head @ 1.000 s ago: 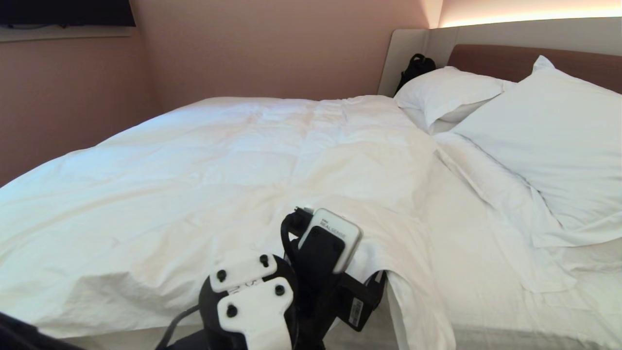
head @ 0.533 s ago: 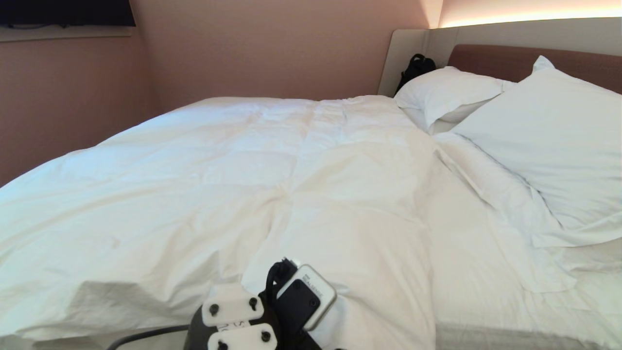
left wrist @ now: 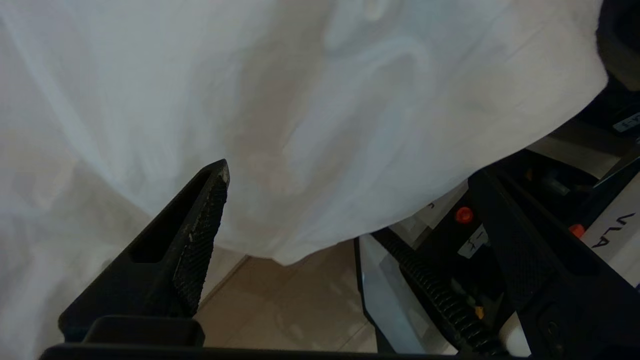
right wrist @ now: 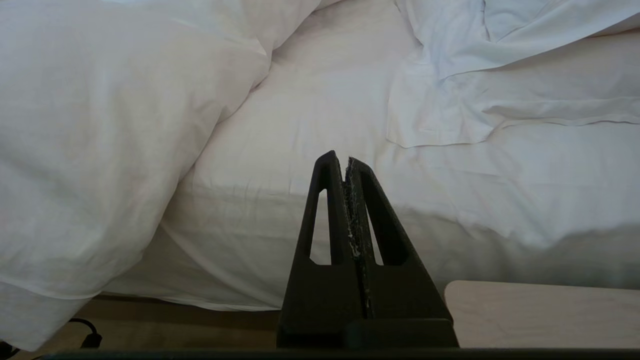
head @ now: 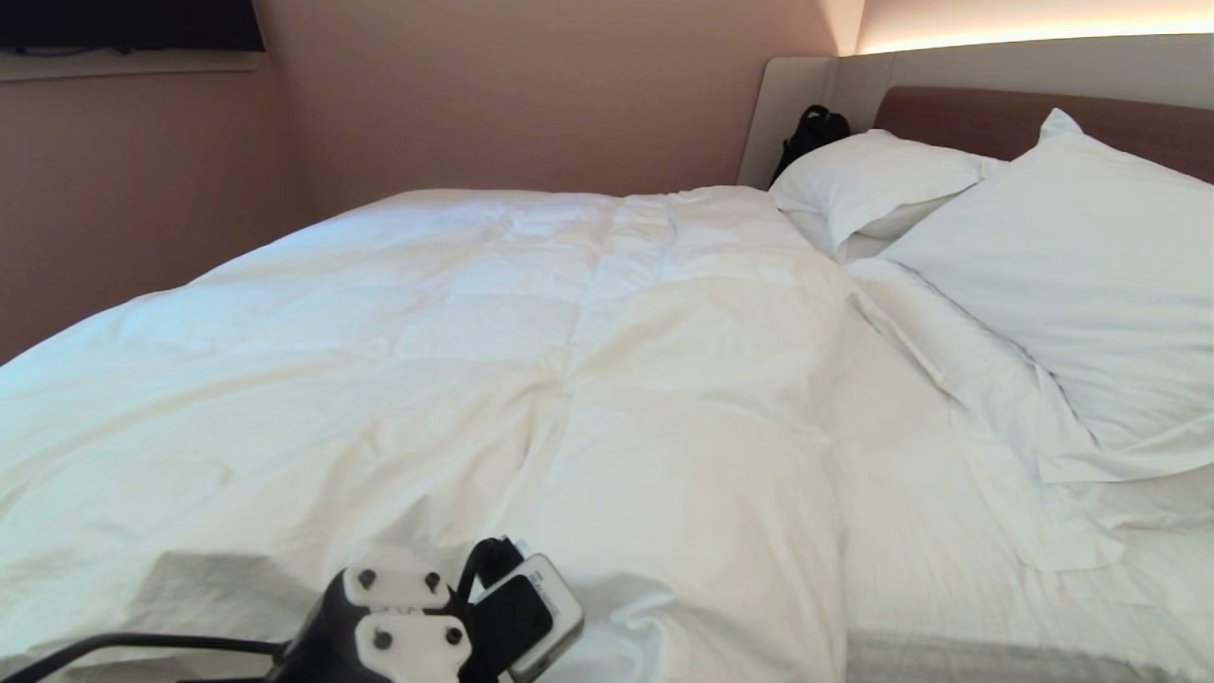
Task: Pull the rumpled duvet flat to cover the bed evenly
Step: Flatten the corners of the folded blanket
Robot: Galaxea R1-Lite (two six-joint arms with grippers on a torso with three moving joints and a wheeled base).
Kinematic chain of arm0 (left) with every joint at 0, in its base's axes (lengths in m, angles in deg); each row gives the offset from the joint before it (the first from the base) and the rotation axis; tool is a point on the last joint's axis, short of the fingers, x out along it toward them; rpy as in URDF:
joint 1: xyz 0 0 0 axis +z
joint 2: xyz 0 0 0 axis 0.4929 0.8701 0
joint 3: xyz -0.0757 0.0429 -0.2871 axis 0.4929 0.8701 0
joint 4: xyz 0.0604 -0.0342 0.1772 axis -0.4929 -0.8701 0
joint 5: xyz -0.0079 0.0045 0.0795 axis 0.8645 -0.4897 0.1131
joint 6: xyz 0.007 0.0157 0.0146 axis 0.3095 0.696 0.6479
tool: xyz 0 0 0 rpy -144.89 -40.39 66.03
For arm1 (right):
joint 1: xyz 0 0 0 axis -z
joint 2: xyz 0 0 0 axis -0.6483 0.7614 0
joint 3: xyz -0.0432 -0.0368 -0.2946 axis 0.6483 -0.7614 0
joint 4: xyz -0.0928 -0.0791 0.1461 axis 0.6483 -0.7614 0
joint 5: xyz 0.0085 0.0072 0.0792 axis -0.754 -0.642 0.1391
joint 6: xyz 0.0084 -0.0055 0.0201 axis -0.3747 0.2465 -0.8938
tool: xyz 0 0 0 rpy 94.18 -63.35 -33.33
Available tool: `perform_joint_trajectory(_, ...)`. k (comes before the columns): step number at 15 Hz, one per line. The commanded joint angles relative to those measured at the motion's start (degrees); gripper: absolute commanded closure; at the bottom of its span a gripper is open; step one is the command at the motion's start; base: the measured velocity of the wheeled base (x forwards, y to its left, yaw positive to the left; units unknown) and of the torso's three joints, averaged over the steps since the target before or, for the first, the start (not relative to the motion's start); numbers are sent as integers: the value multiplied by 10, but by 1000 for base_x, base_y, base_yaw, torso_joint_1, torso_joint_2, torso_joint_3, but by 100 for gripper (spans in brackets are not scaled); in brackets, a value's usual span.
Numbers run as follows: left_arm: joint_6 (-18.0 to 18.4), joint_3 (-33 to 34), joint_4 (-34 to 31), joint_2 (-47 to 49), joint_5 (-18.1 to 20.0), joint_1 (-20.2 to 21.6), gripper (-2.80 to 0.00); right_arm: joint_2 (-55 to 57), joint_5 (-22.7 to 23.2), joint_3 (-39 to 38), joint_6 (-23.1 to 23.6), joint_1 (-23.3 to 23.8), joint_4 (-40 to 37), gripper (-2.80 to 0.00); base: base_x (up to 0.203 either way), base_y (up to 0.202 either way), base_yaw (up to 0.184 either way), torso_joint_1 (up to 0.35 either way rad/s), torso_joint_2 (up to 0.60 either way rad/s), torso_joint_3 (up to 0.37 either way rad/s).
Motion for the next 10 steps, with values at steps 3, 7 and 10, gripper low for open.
perform_joint_trajectory(3,-1,-2,-40,-58,18,29,-280,0,0,0,0,0,0,0,0,0,0,0,0,0)
perform_joint_trajectory(7,-4,13,-78,-115,18,57,-280,0,0,0,0,-1,0,0,0,0,0,0,0,0)
perform_joint_trajectory(10,-17,20,-124,-230,16,69,-280,0,0,0,0,0,1,0,0,0,0,0,0,0)
